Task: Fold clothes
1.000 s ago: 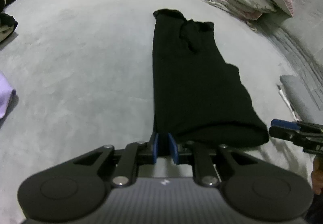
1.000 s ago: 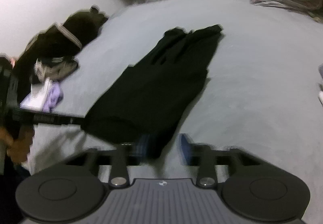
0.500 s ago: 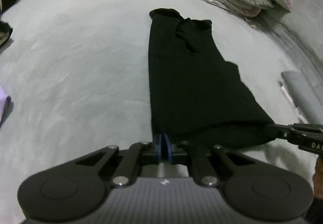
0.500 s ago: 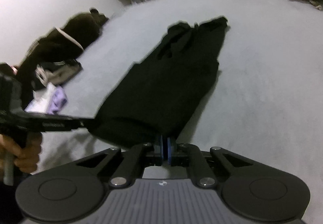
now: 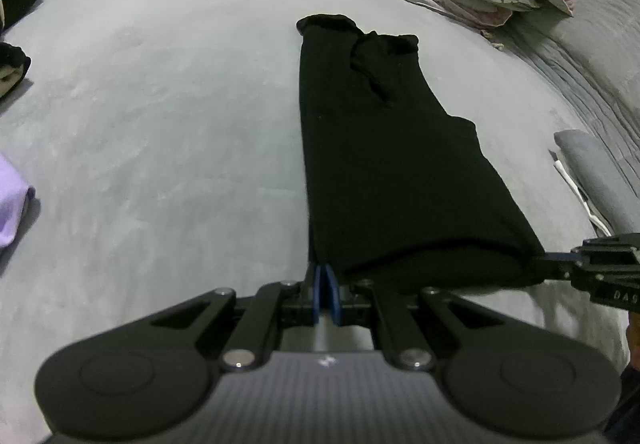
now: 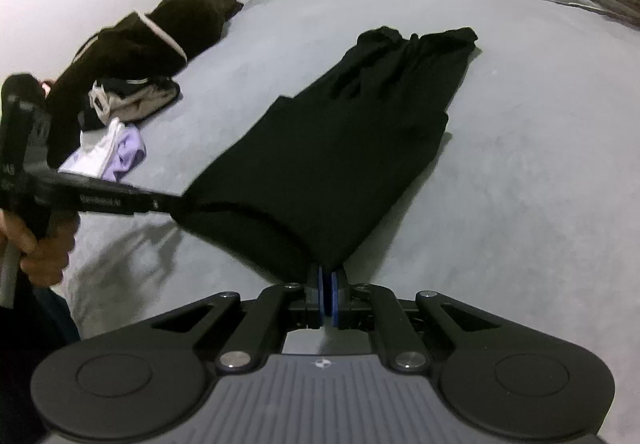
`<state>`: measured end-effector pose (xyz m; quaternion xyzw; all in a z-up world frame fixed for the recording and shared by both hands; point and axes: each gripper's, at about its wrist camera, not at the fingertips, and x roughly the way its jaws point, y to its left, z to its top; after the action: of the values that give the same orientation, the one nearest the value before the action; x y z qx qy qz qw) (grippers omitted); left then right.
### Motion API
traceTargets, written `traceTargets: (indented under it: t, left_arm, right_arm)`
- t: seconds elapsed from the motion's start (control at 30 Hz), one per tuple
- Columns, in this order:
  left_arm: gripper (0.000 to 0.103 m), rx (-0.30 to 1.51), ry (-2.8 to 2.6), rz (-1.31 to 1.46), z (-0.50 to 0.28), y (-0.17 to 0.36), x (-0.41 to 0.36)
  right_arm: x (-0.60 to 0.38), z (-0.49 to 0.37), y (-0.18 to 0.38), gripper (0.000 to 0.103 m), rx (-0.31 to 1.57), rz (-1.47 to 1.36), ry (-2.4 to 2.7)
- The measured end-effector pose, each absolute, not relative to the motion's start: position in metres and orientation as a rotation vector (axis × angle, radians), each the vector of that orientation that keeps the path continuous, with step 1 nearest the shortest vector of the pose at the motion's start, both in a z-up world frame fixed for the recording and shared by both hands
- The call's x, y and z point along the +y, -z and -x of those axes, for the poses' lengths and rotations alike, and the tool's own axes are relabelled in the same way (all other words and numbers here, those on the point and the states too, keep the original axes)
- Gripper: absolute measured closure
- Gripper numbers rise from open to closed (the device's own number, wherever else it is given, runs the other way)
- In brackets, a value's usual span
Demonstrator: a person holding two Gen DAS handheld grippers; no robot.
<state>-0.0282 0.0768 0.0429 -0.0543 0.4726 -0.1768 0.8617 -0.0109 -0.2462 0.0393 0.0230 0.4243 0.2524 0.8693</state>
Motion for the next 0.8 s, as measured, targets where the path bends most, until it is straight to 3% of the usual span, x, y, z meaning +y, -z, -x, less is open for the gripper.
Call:
traceTargets:
  t: [0.27, 0.37, 0.43, 0.6, 0.8]
  left_arm:
    - [0.095, 1.011, 0.364, 0.135, 0.024, -0.042, 0.085]
    - [0.083, 1.02, 0.37, 0.149, 0.024, -0.044, 0.09]
    - [0.067, 0.99, 0.352, 0.159, 0.024, -0.051, 0.097]
    - [0.064, 0.93, 0.381, 0.112, 0.028, -0.057, 0.081]
    - [0.063, 0.867, 0.471, -0.001, 0.034, -0.054, 0.039]
  right_arm:
    - [-0.248, 0.012, -0.04, 0.095, 0.879, -0.036, -0.506]
    - [-0.256, 0.012, -0.044, 0.094, 0.857, -0.056, -0.472]
    - [-0.26, 0.011, -0.048, 0.094, 0.833, -0.061, -0.441]
    - [-0.263, 0.011, -0.058, 0.094, 0.737, -0.087, -0.399]
    - [-0.225, 0.0, -0.039, 0.094, 0.795, 0.008, -0.417]
